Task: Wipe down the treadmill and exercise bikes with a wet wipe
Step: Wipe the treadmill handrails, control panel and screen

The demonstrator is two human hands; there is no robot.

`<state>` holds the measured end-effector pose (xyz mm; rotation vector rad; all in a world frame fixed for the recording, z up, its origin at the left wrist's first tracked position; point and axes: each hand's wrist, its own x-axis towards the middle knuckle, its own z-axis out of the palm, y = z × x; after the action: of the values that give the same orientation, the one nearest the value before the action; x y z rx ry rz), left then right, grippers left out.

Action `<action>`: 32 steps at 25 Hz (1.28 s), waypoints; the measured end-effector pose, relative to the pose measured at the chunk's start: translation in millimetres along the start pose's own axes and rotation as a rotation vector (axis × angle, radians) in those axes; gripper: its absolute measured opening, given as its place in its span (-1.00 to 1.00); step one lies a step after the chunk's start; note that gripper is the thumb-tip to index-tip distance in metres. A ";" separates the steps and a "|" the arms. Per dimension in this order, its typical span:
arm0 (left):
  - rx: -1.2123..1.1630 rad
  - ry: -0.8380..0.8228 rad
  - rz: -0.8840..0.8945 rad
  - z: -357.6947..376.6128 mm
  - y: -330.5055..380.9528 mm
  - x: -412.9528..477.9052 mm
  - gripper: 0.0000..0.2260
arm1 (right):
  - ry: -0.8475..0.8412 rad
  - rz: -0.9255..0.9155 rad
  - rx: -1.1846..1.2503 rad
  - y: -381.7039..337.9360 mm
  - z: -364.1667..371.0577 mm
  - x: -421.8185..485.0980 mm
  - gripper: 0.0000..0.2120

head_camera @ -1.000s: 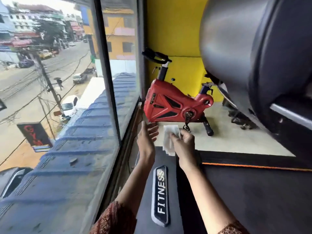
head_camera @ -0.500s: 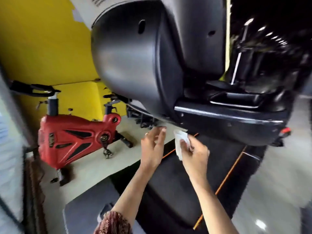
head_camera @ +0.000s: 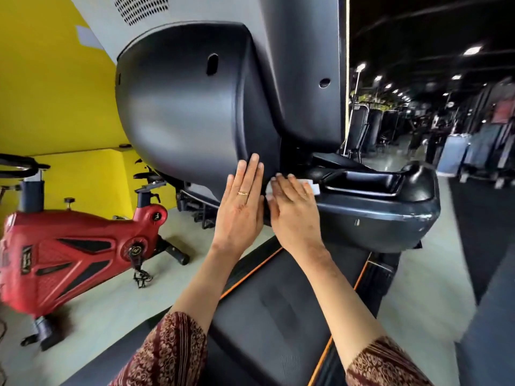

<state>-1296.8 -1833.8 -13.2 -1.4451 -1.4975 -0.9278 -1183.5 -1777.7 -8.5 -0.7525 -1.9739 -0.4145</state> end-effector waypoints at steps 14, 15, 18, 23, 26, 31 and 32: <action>-0.015 0.112 0.030 8.6 -8.3 -3.2 -0.53 | 0.376 -0.158 -0.187 27.9 19.4 -35.7 -0.79; -0.003 0.111 0.038 8.1 -8.9 -3.1 -0.52 | 0.431 -0.103 -0.237 46.4 11.2 -48.1 -0.79; 0.014 0.105 0.037 9.0 -8.1 -4.0 -0.51 | 0.564 0.207 -0.186 67.4 -7.2 -62.9 -0.78; -0.052 0.101 -0.001 7.5 -4.2 -1.6 -0.54 | 0.321 -0.233 -0.092 5.9 31.4 -28.3 -0.76; -0.026 0.084 -0.005 2.1 -2.1 -2.0 -0.50 | 0.333 -0.113 -0.226 50.9 4.0 -33.3 -0.74; -0.116 0.050 0.075 19.6 30.3 0.3 -0.58 | 0.502 0.294 -0.097 95.0 -41.0 -32.7 -0.79; -0.186 0.027 0.087 27.0 39.2 3.1 -0.59 | 0.440 0.207 -0.078 78.4 -31.9 -27.7 -0.79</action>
<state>-1259.6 -1805.3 -22.1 -1.6108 -1.3454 -1.0514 -1100.8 -1746.0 -18.3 -0.8268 -1.4619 -0.4877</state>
